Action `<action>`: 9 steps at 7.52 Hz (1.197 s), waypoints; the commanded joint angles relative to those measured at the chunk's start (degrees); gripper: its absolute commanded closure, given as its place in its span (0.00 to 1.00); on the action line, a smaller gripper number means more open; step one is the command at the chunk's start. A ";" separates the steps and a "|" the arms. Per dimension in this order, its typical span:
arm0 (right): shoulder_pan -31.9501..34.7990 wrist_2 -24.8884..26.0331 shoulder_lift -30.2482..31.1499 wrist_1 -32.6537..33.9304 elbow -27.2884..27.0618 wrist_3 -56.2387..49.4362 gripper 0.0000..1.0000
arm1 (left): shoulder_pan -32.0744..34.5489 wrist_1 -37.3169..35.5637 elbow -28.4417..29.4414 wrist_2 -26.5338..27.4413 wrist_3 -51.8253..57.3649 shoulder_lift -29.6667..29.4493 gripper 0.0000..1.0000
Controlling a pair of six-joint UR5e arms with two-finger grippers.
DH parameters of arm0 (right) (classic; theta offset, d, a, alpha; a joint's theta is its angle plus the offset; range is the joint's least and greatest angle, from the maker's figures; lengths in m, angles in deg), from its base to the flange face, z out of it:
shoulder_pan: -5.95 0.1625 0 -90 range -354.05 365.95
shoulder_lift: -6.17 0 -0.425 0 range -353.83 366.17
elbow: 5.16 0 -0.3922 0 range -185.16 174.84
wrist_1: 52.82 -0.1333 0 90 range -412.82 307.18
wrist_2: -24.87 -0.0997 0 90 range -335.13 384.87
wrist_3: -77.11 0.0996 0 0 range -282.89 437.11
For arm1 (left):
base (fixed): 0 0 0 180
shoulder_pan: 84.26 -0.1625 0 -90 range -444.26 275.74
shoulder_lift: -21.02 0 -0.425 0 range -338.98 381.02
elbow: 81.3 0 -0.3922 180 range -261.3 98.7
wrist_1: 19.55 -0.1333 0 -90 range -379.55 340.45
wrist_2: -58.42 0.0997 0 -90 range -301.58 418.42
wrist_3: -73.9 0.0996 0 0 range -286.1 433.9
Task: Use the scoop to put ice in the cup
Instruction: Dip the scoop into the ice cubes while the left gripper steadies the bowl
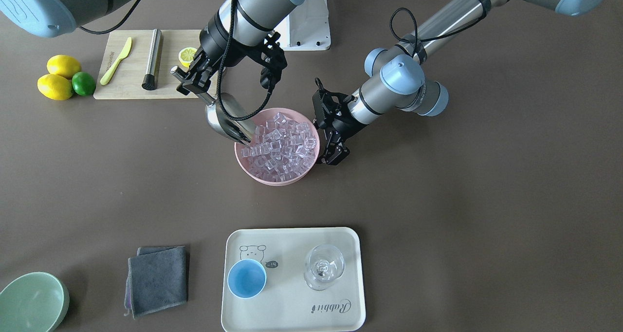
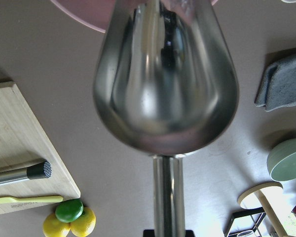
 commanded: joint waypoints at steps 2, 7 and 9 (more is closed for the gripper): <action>-2.08 3.09 0.21 -2.01 3.66 -0.08 1.00 | 0.00 0.02 0.00 0.00 0.00 0.01 0.02; -3.60 5.13 0.48 -6.12 7.35 -0.08 1.00 | 0.00 0.11 0.00 0.00 -0.09 0.01 0.02; -3.60 4.69 1.09 -9.72 7.54 0.00 1.00 | -0.09 0.11 0.00 0.44 -0.09 -0.08 0.02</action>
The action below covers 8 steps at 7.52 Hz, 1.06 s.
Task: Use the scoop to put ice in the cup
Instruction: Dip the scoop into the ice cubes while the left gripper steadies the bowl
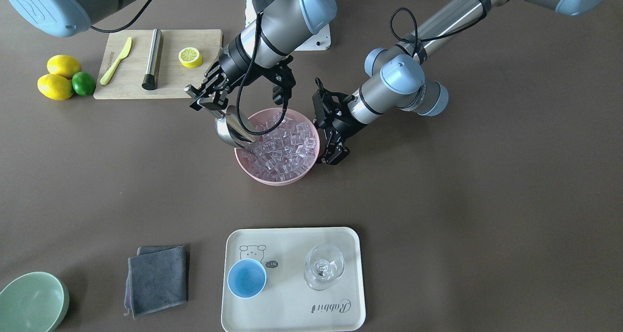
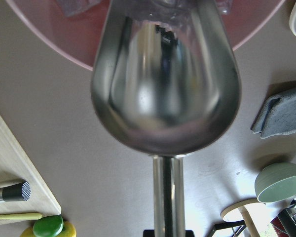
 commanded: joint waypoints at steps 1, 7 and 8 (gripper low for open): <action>-0.04 -0.42 1.63 -5.30 -0.19 0.26 1.00 | -0.17 -0.08 0.00 0.25 -0.01 -0.05 0.02; -0.04 -4.81 12.97 -20.07 -9.60 1.40 1.00 | -0.79 -0.08 0.00 1.04 -0.01 -0.05 0.02; -0.04 -5.52 13.94 -21.74 -9.78 1.40 1.00 | -0.79 -0.08 0.00 1.04 -0.01 -0.14 0.02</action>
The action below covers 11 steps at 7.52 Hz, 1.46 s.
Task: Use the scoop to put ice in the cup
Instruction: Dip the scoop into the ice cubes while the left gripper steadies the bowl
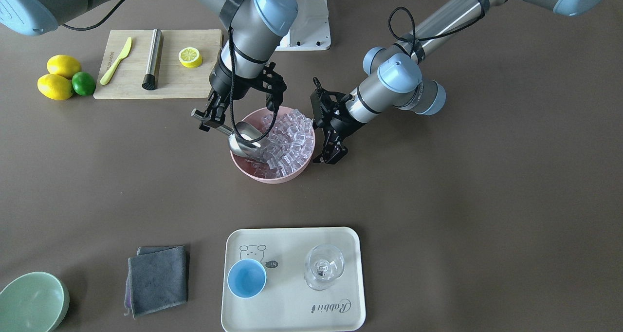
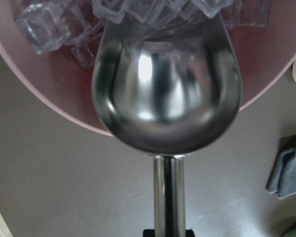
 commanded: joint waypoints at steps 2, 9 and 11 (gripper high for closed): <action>0.18 -3.13 3.14 -6.39 -0.54 0.30 1.00 | -0.15 0.00 0.00 0.07 0.00 -0.43 0.02; 4.12 -10.76 10.43 -16.83 -6.60 1.97 1.00 | -0.24 0.00 0.00 0.43 -0.26 -0.88 0.02; 4.31 -11.22 13.15 -23.76 -6.25 5.47 1.00 | -0.24 0.00 0.00 0.43 -0.35 -0.88 0.02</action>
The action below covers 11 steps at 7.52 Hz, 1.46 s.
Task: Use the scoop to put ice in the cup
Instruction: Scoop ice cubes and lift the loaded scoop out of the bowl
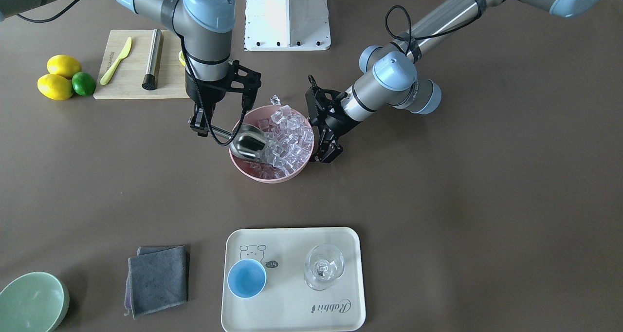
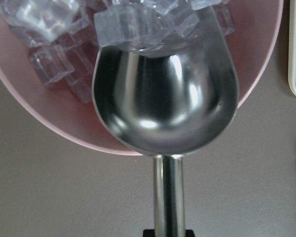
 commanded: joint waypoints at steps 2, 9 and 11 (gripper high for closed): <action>0.45 -3.98 5.16 -12.34 0.22 3.71 1.00 | 0.00 0.00 0.00 0.00 0.01 0.00 0.02; 4.14 -13.39 8.85 -23.59 -0.57 7.91 1.00 | 0.00 0.00 -0.09 0.00 0.01 -0.09 0.02; 4.93 -14.97 11.14 -28.70 -0.75 9.59 1.00 | 0.00 0.00 -0.09 0.00 0.01 -0.09 0.02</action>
